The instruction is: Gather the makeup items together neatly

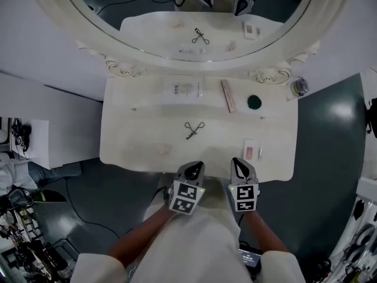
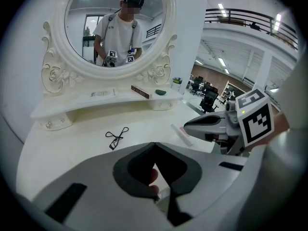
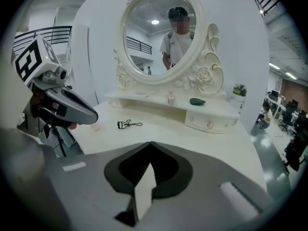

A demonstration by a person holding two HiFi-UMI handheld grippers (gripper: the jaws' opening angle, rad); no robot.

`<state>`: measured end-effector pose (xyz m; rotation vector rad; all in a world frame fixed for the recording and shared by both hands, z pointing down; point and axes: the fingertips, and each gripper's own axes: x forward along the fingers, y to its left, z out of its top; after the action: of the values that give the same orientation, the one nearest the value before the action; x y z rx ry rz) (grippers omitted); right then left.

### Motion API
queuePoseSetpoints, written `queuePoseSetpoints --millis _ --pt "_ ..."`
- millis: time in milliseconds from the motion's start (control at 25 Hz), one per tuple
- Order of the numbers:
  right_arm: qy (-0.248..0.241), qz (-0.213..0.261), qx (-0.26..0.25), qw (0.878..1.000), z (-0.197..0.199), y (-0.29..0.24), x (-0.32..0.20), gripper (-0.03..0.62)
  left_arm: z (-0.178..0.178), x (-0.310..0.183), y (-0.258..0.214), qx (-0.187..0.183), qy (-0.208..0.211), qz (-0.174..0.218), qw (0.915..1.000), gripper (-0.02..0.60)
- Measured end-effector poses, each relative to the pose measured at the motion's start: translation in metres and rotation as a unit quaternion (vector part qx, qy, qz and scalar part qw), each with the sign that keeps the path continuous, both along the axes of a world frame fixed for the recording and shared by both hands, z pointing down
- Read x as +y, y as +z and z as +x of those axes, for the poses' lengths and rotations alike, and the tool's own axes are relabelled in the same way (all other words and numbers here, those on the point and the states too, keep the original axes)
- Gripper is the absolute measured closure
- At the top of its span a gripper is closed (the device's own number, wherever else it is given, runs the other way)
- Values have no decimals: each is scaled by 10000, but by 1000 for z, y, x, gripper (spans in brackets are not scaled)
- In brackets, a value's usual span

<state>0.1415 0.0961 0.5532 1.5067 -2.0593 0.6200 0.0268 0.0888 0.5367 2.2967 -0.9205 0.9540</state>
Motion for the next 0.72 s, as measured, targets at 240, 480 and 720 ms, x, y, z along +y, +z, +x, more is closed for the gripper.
queuePoseSetpoints --millis 240,480,720 --pt "-8 -10 45 10000 -23 -6 1 592 -16 1 -6 55 74 69 9999 580" --pt "-38 35 -9 10000 -55 -8 -2 592 -46 -6 -9 -19 -193 -7 9998 580" --pt "-3 10 -50 10000 -86 -7 -6 592 -71 -4 -11 70 -170 33 9998 580"
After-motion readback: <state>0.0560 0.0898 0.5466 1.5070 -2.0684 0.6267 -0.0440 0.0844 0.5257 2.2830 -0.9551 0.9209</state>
